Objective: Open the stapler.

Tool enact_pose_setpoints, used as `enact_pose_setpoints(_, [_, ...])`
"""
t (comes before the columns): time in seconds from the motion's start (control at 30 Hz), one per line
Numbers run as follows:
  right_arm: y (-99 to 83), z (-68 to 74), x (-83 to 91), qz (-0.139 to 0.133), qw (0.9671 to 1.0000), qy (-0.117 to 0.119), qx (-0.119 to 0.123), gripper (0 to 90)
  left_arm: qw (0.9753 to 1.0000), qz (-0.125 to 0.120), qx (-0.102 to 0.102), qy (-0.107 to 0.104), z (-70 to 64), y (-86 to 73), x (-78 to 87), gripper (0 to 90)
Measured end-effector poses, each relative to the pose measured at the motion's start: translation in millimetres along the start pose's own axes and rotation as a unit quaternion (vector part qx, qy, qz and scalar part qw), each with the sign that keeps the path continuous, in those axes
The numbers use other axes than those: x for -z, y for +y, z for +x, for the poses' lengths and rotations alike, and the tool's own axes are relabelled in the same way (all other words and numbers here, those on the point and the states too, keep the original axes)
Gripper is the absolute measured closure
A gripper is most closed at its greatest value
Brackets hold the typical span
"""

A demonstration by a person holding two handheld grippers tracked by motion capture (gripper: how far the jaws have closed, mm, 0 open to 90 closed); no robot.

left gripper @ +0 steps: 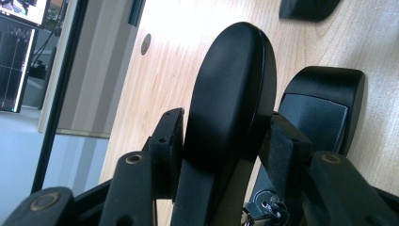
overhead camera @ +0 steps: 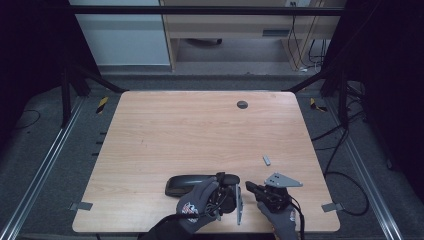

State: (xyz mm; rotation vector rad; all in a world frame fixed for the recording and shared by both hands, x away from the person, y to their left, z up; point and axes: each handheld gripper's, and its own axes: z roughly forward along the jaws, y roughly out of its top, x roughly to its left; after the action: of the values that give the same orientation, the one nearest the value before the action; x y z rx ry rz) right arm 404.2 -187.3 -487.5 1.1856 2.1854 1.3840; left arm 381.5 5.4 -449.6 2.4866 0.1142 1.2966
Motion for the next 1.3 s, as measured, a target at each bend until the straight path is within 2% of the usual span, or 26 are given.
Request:
enact_pose_setpoints(0.17, [-1.2, 11.2, -12.8, 0.016, 0.9998, 0.010, 0.011, 90.0, 1.0000, 0.002, 0.000, 0.004, -1.1, 0.4, 0.3, 52.6])
enact_pose_setpoints(0.57, [-5.6, 18.2, -27.0, 0.039, 0.9989, 0.015, 0.019, 90.0, 1.0000, 0.003, 0.000, 0.006, -1.3, 0.6, 0.5, 52.7])
enact_pose_setpoints(1.03, [-7.3, 18.7, -30.6, 0.039, 0.9989, 0.018, 0.022, 90.0, 1.0000, -0.002, 0.001, 0.003, 0.2, -0.6, 1.2, 52.7])
enact_pose_setpoints(1.2, [-7.3, 19.4, -30.6, 0.040, 0.9989, 0.015, 0.020, 90.0, 0.9994, -0.016, 0.030, 0.005, 8.5, -4.3, 8.3, 52.8])
enact_pose_setpoints(1.3, [-7.1, 19.9, -30.7, 0.039, 0.9989, 0.013, 0.021, 90.0, 0.9978, -0.029, 0.058, 0.005, 15.6, -7.8, 13.9, 52.9])
